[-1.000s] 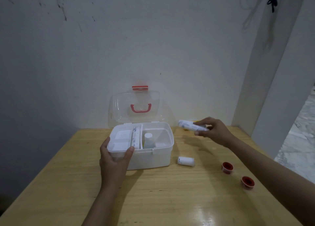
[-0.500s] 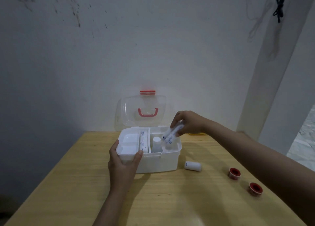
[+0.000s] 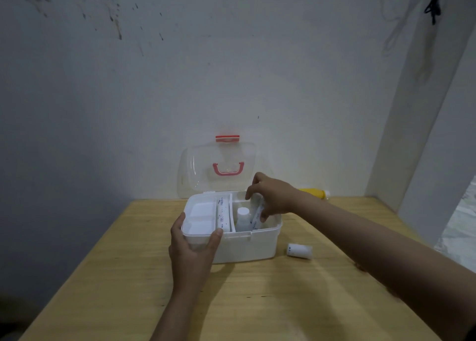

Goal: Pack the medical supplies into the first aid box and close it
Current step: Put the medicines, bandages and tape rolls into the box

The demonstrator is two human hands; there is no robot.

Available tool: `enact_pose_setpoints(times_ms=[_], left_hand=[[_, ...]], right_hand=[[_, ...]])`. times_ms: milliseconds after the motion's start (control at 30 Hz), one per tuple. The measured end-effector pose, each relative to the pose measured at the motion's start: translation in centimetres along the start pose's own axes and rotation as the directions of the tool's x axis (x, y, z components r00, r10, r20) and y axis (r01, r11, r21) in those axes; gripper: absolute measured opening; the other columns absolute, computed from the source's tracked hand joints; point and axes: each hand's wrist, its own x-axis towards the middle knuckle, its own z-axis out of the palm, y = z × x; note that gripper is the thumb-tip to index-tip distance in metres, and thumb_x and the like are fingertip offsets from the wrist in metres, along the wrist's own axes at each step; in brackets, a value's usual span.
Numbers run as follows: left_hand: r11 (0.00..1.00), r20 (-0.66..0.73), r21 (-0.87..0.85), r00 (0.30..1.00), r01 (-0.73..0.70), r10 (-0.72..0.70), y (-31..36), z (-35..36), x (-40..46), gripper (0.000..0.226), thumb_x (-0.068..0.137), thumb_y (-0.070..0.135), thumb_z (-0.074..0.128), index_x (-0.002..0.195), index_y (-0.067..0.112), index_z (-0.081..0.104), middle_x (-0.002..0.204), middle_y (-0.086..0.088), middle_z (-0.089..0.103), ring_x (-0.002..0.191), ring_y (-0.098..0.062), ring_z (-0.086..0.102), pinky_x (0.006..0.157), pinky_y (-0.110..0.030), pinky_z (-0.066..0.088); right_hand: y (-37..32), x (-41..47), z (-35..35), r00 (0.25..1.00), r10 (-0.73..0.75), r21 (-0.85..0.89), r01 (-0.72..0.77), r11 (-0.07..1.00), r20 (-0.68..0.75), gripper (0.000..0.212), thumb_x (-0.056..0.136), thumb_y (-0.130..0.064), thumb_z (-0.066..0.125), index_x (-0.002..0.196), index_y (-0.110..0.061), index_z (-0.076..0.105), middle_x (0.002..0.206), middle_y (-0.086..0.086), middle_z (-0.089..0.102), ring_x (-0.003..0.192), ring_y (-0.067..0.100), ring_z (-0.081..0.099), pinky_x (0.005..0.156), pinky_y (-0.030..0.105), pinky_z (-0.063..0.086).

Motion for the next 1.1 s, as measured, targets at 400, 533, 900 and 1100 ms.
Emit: enact_pose_setpoints(times_ms=[400, 533, 900, 1100], left_hand=[[1.0, -0.001, 0.002, 1.0, 0.027, -0.027, 0.6, -0.2, -0.3, 0.091, 0.052, 0.063, 0.073, 0.13, 0.047, 0.029, 0.14, 0.0, 0.041, 0.126, -0.024, 0.041, 0.095, -0.046, 0.048], [1.0, 0.001, 0.019, 1.0, 0.024, -0.024, 0.7, -0.2, -0.4, 0.085, 0.061, 0.054, 0.077, 0.13, 0.046, 0.028, 0.142, -0.002, 0.039, 0.127, -0.024, 0.04, 0.095, -0.047, 0.048], [1.0, 0.0, -0.002, 1.0, 0.008, -0.008, 0.6, -0.2, -0.4, 0.088, 0.059, 0.053, 0.08, 0.131, 0.044, 0.029, 0.138, 0.001, 0.042, 0.125, -0.023, 0.042, 0.093, -0.043, 0.049], [0.999, -0.014, -0.043, 1.0, 0.018, -0.019, 0.7, -0.1, -0.4, 0.094, 0.048, 0.065, 0.072, 0.13, 0.045, 0.031, 0.136, 0.003, 0.044, 0.124, -0.022, 0.046, 0.096, -0.044, 0.049]], right_hand=[[1.4, -0.2, -0.6, 0.988, 0.091, 0.08, -0.082, 0.993, -0.124, 0.068, 0.057, -0.035, 0.087, 0.118, -0.028, 0.057, 0.118, 0.002, 0.046, 0.097, 0.021, 0.054, 0.079, 0.037, 0.052], [1.9, -0.7, -0.7, 0.983, 0.113, 0.174, -0.087, 0.981, -0.148, 0.067, 0.06, -0.035, 0.086, 0.12, -0.027, 0.057, 0.118, 0.001, 0.046, 0.095, 0.02, 0.055, 0.078, 0.034, 0.052], [10.1, -5.2, 1.5, 0.819, 0.426, 0.457, -0.232, 0.858, -0.383, 0.031, 0.082, -0.038, 0.068, 0.101, -0.014, 0.068, 0.098, 0.003, 0.062, 0.08, 0.017, 0.059, 0.072, 0.03, 0.048], [16.3, -6.5, 6.8, 0.711, 0.646, 0.503, -0.466, 0.728, -0.278, 0.039, 0.084, -0.022, 0.067, 0.12, -0.011, 0.06, 0.126, 0.015, 0.06, 0.116, 0.029, 0.054, 0.096, 0.037, 0.042]])
